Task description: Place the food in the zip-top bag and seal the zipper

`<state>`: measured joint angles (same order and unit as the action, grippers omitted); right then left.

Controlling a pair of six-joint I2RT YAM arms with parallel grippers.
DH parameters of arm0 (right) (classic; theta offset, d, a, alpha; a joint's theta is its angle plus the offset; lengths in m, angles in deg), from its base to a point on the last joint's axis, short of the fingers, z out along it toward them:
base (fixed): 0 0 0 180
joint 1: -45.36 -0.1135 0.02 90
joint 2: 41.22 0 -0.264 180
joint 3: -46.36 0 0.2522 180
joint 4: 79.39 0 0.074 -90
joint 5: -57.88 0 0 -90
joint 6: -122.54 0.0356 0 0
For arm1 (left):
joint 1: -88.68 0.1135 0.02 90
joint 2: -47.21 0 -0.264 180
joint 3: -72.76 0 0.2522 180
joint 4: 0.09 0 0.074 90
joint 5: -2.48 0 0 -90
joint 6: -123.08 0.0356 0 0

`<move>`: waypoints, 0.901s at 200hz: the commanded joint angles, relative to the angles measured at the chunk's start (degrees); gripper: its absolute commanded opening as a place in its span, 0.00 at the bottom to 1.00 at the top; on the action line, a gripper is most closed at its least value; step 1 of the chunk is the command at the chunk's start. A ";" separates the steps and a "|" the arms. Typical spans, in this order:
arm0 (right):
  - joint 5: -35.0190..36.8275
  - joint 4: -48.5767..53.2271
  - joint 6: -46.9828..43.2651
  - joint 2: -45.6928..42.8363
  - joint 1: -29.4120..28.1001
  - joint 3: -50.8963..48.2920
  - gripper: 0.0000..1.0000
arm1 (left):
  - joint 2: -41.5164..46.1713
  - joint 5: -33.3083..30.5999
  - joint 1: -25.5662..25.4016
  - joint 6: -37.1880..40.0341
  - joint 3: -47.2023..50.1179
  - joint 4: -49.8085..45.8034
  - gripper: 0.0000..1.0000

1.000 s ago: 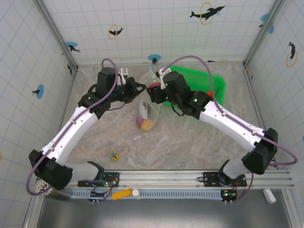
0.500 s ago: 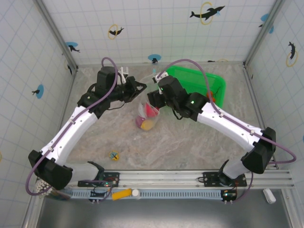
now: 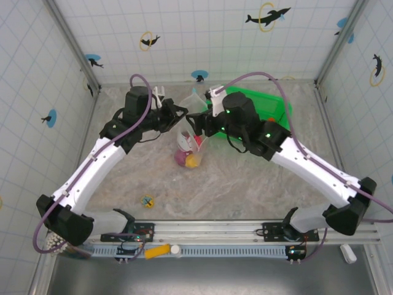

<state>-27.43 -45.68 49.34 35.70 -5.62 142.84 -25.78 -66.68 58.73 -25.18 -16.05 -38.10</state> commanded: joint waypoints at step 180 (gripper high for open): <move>-3.17 15.25 12.54 29.41 25.87 5.46 0.85 | -0.75 3.73 0.25 7.37 5.38 2.44 0.00</move>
<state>-33.72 -38.12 60.16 59.00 20.43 138.22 -26.80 -67.79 58.75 -15.93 -13.73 -42.78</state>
